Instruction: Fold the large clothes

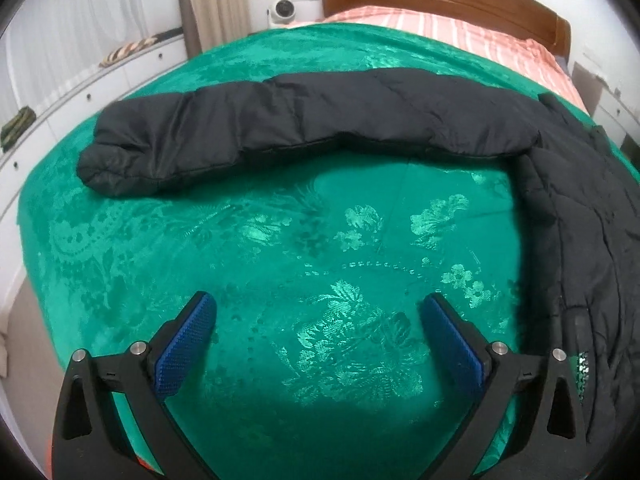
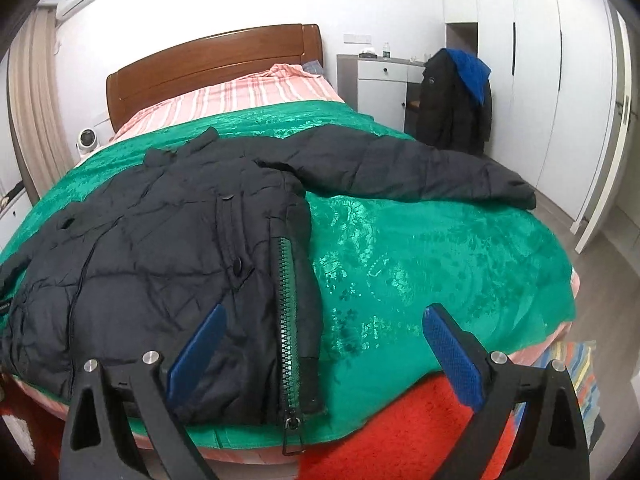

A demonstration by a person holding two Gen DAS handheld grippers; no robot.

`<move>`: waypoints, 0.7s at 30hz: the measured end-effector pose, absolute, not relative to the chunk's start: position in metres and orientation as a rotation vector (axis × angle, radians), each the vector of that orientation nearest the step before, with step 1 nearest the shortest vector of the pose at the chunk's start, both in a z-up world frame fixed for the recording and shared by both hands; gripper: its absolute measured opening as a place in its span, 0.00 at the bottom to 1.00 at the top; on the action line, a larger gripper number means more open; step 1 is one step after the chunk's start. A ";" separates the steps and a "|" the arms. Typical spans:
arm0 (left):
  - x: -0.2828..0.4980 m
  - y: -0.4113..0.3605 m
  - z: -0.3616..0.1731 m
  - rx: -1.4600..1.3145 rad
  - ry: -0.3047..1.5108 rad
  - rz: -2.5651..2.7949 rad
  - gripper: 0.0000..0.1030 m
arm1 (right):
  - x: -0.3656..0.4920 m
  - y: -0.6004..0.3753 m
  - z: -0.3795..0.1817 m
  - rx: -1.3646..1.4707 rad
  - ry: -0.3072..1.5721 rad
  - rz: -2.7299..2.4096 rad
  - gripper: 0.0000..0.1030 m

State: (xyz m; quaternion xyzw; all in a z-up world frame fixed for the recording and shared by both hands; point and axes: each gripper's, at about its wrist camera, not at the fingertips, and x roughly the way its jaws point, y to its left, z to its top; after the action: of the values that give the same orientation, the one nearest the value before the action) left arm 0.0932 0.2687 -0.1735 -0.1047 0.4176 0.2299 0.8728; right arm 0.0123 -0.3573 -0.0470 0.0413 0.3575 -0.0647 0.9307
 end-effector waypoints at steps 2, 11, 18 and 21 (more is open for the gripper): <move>0.094 0.268 -0.173 -0.217 0.881 0.485 1.00 | 0.014 -0.359 -0.048 0.092 0.739 -0.131 0.95; 0.095 0.260 -0.172 -0.177 0.882 0.478 1.00 | 0.019 -0.358 -0.055 0.100 0.763 -0.104 0.95; 0.089 0.253 -0.164 -0.168 0.861 0.461 1.00 | 0.019 -0.357 -0.055 0.102 0.768 -0.102 0.95; 0.082 0.244 -0.152 -0.146 0.808 0.456 1.00 | 0.019 -0.358 -0.056 0.109 0.774 -0.103 0.95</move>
State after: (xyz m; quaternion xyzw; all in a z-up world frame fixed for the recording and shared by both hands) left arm 0.0815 0.2444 -0.1519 -0.0705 0.3892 0.2198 0.8918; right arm 0.0194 -0.3577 -0.0561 0.0529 0.3771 -0.0503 0.9233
